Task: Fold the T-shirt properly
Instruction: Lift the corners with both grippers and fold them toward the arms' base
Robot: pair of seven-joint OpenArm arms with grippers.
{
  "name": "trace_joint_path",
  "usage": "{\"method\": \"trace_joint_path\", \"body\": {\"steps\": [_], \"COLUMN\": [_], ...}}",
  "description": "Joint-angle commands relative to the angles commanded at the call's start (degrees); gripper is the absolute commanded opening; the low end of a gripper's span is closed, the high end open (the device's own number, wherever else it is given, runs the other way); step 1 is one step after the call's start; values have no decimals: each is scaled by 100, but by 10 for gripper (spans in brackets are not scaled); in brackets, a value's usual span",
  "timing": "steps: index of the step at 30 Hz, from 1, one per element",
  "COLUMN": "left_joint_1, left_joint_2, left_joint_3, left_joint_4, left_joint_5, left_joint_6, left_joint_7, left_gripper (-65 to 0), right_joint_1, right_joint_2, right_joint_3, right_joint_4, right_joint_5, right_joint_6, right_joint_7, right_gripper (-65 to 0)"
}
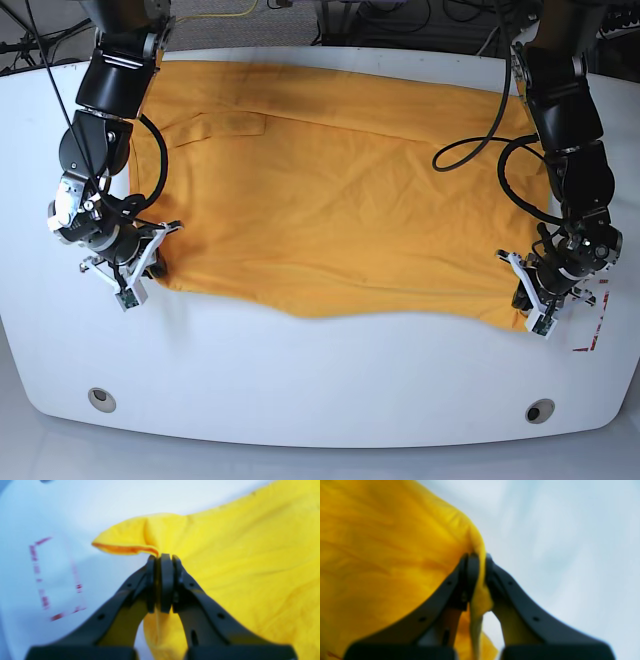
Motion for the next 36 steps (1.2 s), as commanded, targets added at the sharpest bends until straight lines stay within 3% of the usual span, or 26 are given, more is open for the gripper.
{"method": "trace_joint_path", "body": {"steps": [8,19,30,36], "left_joint_1": [659,1749,2251,2497], "left_joint_2": [0,-18,-9,-9], "left_joint_3": [-211,-334,-747,-932], "left_joint_4": [905,1635,1741,1688], "left_joint_5": [0,9,0,0], "left_joint_6": [0,0,0,0], "left_joint_7": [273,273,273,264], "left_gripper": [-650,-650,-650,-650], "right_joint_1": [-501,-1503,-2277,-2567], "right_joint_2": [-18,-44,-703,-774], "right_joint_3": [396,695,1090,1090], "right_joint_4": [791,1477,2013,2092], "right_joint_5": [0,62,18,9], "right_joint_6": [0,0,0,0], "right_joint_7": [-448,-510,-501,-484], "right_gripper": [-648,-648,-645,-645]}}
